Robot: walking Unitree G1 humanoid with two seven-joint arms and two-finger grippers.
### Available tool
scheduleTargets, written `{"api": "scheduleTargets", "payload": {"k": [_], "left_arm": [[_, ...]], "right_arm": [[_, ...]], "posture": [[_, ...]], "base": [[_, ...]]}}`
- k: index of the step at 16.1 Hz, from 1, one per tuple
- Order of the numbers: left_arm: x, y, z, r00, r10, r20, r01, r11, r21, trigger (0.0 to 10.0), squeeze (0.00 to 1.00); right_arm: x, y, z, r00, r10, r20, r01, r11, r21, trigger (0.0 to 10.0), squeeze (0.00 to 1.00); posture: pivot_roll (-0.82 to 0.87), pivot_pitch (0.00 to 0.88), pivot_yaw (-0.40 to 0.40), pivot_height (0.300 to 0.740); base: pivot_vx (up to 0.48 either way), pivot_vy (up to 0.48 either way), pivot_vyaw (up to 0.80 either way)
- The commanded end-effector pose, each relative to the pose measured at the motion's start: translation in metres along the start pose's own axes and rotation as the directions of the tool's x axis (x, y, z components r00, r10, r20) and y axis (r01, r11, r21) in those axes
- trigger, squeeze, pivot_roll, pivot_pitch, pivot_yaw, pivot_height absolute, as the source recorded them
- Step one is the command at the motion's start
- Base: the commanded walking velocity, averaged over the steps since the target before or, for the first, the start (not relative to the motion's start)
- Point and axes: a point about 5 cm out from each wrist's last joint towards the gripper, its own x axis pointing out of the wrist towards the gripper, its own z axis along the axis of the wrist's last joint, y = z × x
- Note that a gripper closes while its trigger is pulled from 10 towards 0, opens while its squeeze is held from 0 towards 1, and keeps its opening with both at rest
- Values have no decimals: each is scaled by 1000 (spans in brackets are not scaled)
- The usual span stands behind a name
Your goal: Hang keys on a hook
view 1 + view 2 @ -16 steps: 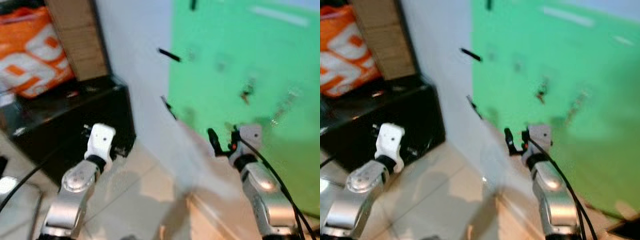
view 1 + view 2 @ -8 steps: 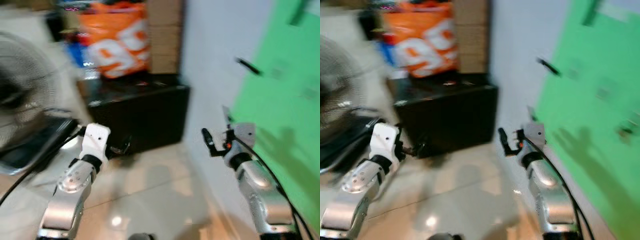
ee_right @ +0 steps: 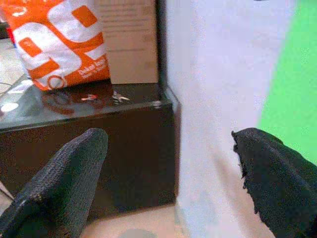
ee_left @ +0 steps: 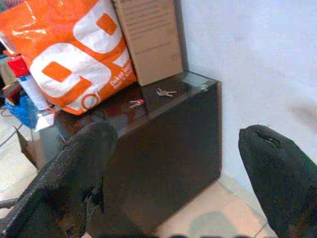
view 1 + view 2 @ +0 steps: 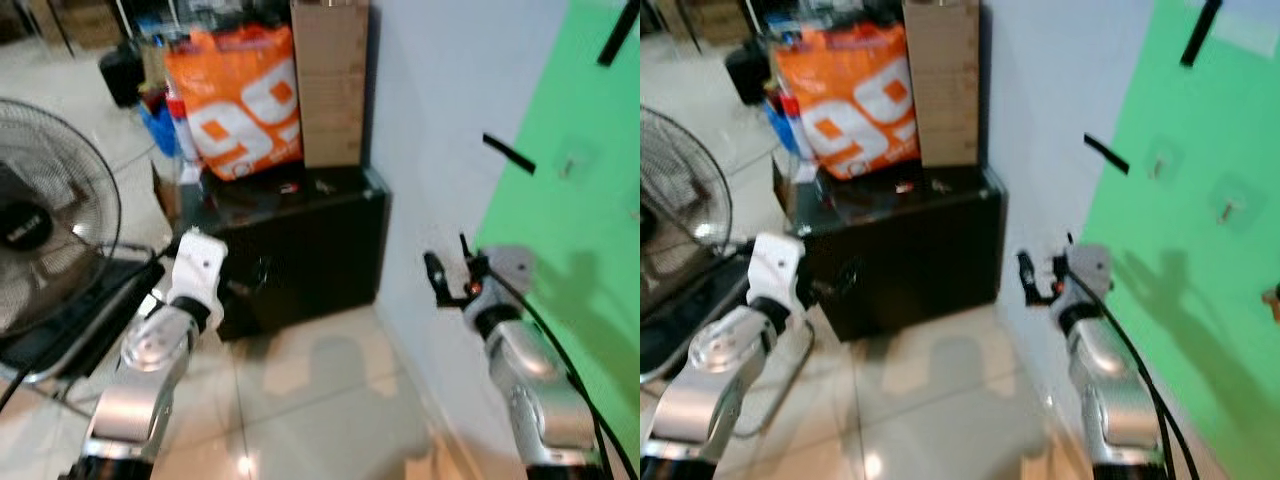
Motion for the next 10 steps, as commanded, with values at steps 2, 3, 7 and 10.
{"api": "scheduleTargets", "payload": {"k": [2,3,7,10], "left_arm": [[1,9,0,1000,17,-7,-17,1000,10,10000,0],[2,10,1,1000,17,-6,-17,1000,11,10000,0],[4,11,3,1000,9,-3,-9,1000,15,10000,0],[6,12,3,1000,26,1,-26,1000,12,10000,0]], "right_arm": [[2,8,2,1000,21,4,-21,1000,4,10000,1000],[2,7,1,1000,25,3,-25,1000,-3,10000,1000],[2,4,2,1000,5,6,-5,1000,-14,10000,1000],[1,1,2,1000,-4,4,4,1000,-17,10000,1000]], "posture": [[7,0,55,740],[7,0,58,740],[-4,0,66,740],[-7,0,63,740]], "base": [[330,0,0],[337,0,0],[335,0,0],[334,0,0]]}}
